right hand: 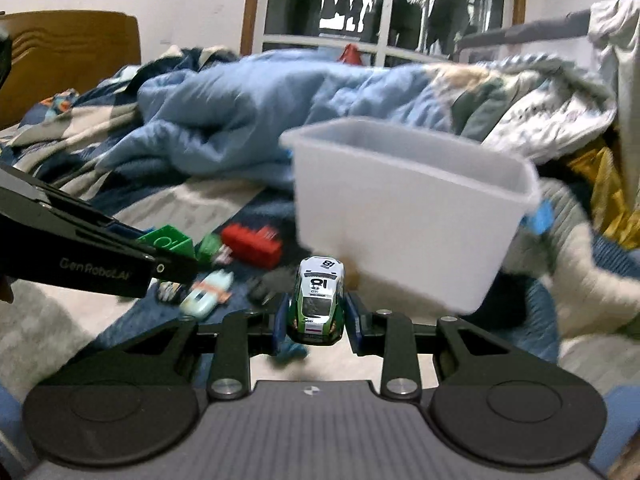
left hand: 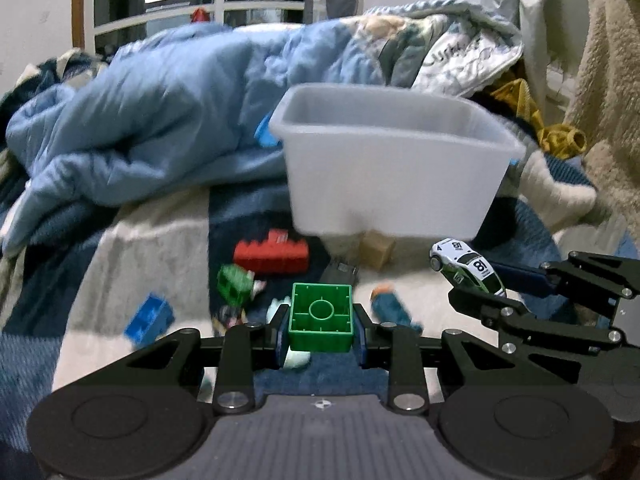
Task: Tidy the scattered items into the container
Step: 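Carry the green brick and white car over the bin and release both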
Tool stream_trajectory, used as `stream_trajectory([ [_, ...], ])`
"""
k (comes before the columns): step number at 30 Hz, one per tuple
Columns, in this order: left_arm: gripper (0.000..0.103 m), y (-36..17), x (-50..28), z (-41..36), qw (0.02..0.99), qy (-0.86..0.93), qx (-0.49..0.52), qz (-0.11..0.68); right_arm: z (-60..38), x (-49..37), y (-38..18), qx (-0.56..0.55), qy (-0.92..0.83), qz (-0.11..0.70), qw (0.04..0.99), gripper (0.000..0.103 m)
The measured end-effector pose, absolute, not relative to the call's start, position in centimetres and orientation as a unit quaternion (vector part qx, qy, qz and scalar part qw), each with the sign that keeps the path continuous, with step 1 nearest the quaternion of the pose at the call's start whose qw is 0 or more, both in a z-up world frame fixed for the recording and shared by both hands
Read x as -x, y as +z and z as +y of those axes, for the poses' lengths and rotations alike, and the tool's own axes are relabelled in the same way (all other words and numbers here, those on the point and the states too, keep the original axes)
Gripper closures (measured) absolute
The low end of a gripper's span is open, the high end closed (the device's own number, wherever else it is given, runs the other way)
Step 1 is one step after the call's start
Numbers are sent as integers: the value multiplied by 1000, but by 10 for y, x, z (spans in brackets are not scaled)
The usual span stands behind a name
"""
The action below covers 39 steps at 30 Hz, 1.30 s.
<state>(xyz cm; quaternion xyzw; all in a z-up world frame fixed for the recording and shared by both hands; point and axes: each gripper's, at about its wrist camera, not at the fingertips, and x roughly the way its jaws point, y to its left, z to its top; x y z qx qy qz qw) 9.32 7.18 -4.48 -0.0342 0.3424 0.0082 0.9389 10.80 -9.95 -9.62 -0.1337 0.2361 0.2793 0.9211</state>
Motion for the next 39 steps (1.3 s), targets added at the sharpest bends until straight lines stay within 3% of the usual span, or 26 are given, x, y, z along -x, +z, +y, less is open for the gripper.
stream_trajectory([
  [21,69,31,-197,45,967,-3,27,254,-117,-187,-29,127,239,158,950,70],
  [39,69,-22,-287,33,950,14,2,312,-116,-280,-56,115,207,217,947,70],
])
